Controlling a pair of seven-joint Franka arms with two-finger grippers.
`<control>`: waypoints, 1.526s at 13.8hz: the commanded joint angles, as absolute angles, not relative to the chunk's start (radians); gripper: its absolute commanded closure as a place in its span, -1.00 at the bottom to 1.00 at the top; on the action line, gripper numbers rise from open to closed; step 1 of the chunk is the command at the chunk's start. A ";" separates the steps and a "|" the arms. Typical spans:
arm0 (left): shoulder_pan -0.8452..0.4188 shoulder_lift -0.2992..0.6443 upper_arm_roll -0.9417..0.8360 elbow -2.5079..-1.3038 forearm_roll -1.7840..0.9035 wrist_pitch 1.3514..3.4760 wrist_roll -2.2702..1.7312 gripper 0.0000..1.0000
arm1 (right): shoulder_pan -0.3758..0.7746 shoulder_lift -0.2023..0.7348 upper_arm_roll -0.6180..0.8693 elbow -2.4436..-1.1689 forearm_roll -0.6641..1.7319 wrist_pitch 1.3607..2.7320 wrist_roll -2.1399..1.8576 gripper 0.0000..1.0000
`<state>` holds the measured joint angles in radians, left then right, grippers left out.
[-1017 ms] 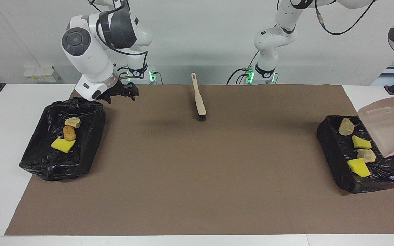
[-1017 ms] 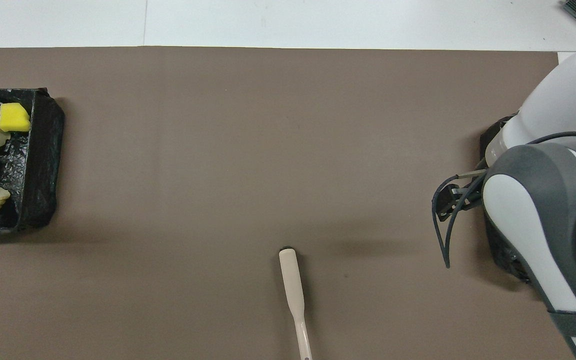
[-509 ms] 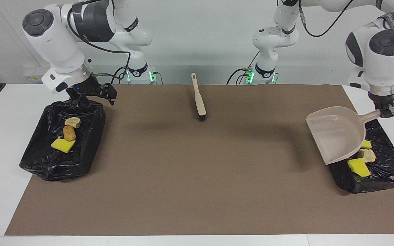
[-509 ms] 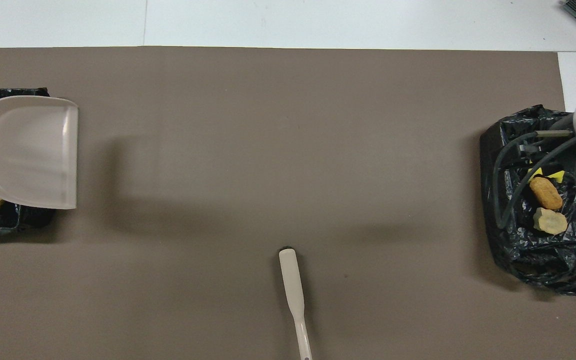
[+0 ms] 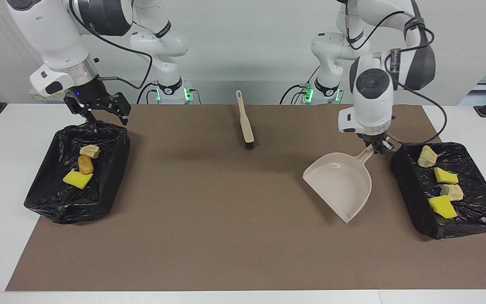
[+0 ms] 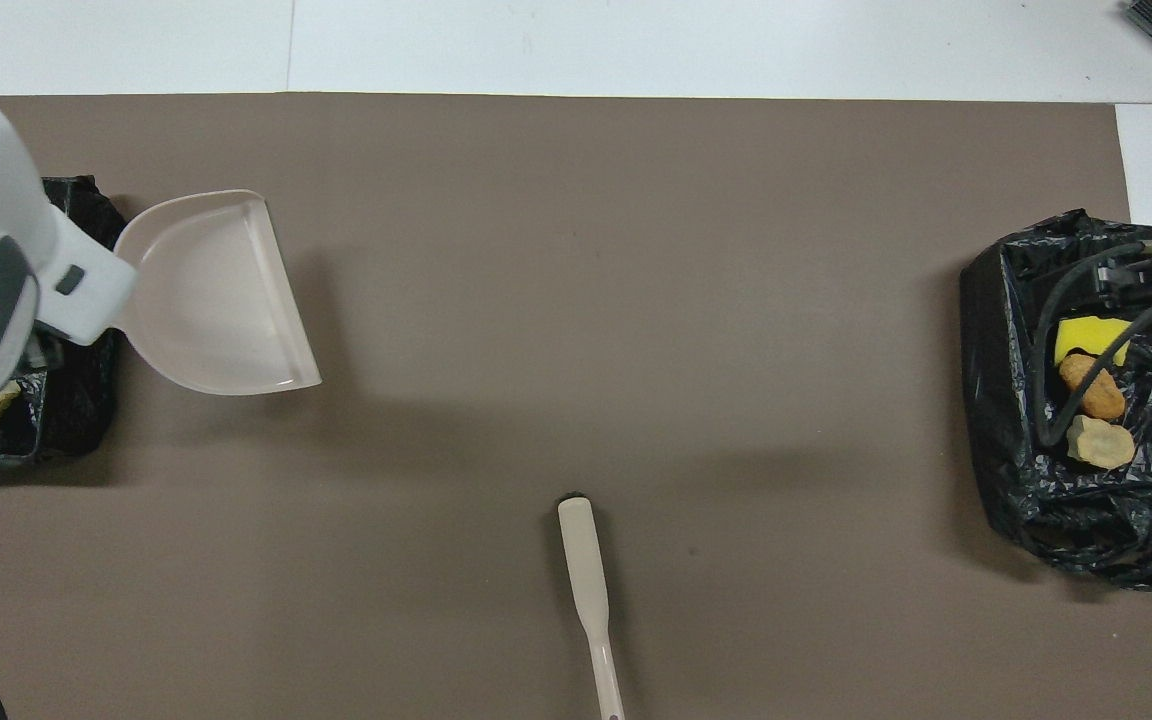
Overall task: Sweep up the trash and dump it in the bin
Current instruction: 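Carry the dustpan back and set it on the mat with the left gripper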
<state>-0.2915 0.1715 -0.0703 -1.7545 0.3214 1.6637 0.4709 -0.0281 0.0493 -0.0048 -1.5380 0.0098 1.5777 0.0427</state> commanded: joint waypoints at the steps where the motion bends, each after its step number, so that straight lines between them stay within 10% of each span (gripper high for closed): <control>1: -0.362 0.193 -0.049 -1.778 0.194 1.751 0.124 1.00 | -0.023 0.025 -0.006 -1.580 0.001 1.603 0.086 -1.00; 19: -0.726 0.416 -0.048 -1.663 -0.107 2.079 -0.681 1.00 | -0.025 0.032 -0.005 -1.577 0.002 1.655 0.078 -1.00; 21: -0.726 0.414 -0.048 -1.663 -0.106 2.083 -0.678 0.35 | -0.026 0.032 -0.005 -1.577 0.003 1.655 0.078 -1.00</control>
<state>-0.7074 0.3990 -0.0675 -1.6888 -0.1000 2.0835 -0.6691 -0.0277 0.0471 -0.0043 -1.5537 0.0099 1.6386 0.0637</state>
